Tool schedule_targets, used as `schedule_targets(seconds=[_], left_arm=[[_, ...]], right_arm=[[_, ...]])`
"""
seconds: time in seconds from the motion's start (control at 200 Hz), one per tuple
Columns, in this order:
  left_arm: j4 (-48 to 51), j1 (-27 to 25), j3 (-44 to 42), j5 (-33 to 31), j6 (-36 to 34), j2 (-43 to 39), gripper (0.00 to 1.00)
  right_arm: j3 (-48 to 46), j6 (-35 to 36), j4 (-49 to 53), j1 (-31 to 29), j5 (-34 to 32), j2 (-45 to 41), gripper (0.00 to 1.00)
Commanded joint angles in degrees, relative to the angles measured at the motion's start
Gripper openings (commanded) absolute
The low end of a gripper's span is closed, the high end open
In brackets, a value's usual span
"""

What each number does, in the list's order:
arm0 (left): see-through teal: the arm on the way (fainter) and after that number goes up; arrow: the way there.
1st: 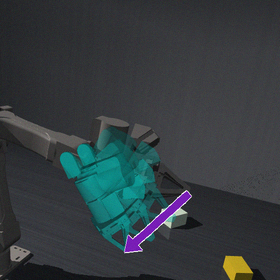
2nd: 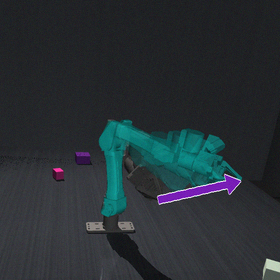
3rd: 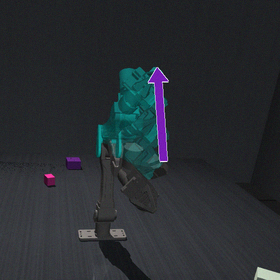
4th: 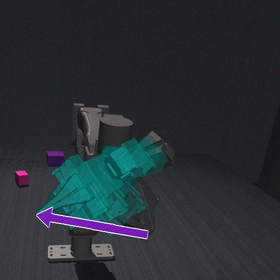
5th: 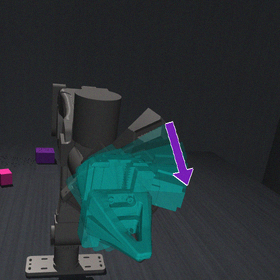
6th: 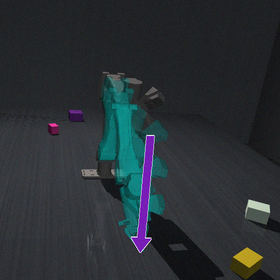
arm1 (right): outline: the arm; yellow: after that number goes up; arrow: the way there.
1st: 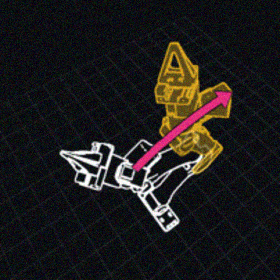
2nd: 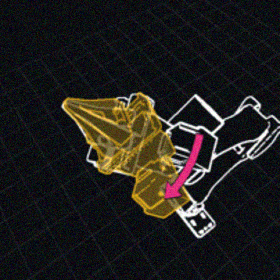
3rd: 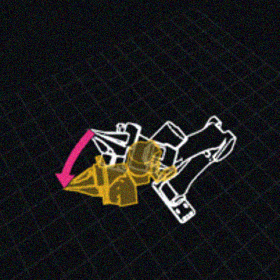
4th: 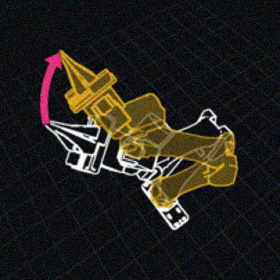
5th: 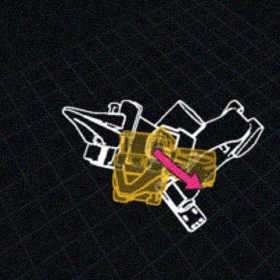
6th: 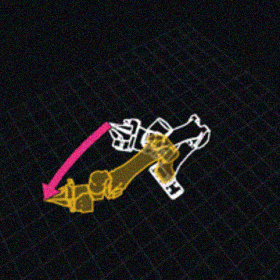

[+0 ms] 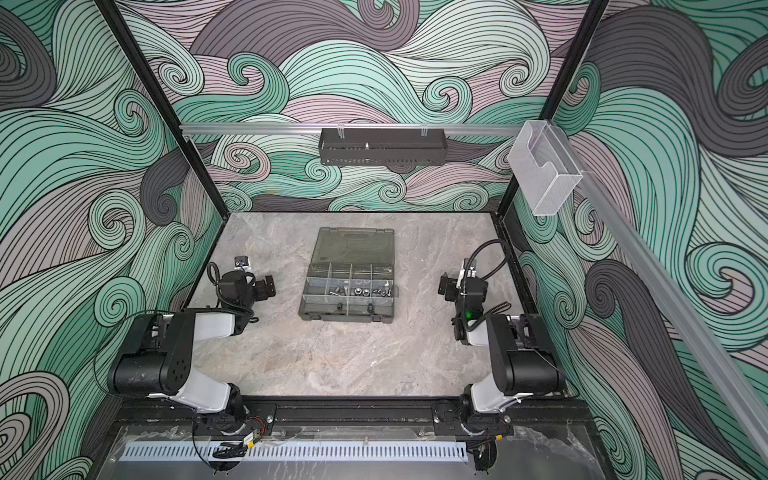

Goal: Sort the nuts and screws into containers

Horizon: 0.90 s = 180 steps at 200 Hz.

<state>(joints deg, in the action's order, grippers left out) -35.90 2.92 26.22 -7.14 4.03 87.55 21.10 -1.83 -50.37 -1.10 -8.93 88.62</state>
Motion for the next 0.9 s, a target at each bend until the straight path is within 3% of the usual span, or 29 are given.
schedule_targets(seconds=[0.0,0.896], left_arm=[[-1.8,0.1,0.9,0.6,-0.7,-0.2,0.99],[-1.8,0.2,0.8,0.6,-0.7,-0.3,0.99]], right_arm=[[0.2,0.9,-1.3,-0.4,0.3,-0.7,0.99],[1.8,2.0,1.1,-1.5,-0.7,-0.2,0.99]])
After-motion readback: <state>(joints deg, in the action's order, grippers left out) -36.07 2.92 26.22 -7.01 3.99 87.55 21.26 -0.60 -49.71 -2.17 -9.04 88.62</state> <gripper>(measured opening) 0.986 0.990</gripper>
